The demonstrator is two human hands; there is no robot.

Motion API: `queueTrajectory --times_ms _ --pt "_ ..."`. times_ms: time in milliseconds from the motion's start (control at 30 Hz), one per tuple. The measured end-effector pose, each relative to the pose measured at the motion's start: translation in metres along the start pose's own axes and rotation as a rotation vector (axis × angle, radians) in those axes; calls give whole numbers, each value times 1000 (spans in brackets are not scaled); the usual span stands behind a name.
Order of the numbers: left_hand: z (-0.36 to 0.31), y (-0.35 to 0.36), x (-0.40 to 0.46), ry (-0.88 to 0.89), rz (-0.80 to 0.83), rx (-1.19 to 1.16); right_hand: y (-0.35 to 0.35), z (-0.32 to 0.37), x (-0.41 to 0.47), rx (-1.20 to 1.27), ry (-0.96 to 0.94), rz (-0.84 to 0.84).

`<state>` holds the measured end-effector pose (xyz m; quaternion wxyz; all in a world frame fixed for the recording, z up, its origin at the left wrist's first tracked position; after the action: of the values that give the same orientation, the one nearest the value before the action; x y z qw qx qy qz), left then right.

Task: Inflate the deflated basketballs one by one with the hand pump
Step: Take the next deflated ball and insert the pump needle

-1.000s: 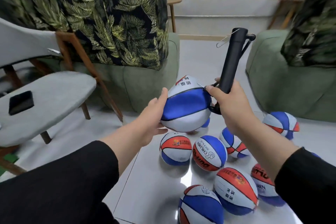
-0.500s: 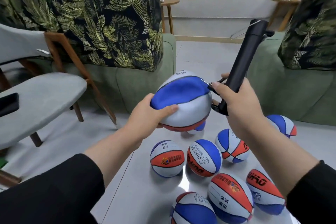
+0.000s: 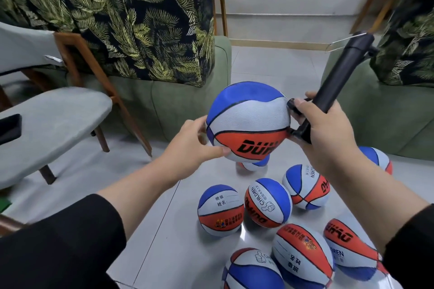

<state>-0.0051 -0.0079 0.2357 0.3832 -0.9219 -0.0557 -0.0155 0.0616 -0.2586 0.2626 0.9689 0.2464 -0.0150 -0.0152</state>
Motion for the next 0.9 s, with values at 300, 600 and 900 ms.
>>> queueTrajectory --times_ms 300,600,900 --pt "-7 1 -4 5 -41 -149 5 -7 0 -39 19 39" --pt "-19 -6 -7 7 -211 -194 36 -6 -18 -145 -74 188" --pt "-23 -17 -17 -51 -230 -268 53 -12 -30 -100 -86 222"
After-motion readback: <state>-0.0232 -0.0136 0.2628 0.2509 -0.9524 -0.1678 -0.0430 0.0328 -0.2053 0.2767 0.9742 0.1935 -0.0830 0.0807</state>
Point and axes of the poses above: each hand's wrist, its own x-axis towards the middle knuckle, its own y-axis out of the palm, z = x × y, the point moved 4 cm from there along x, towards the middle knuckle, and after that the axes turned 12 degrees about x, right-handed, at the moved point
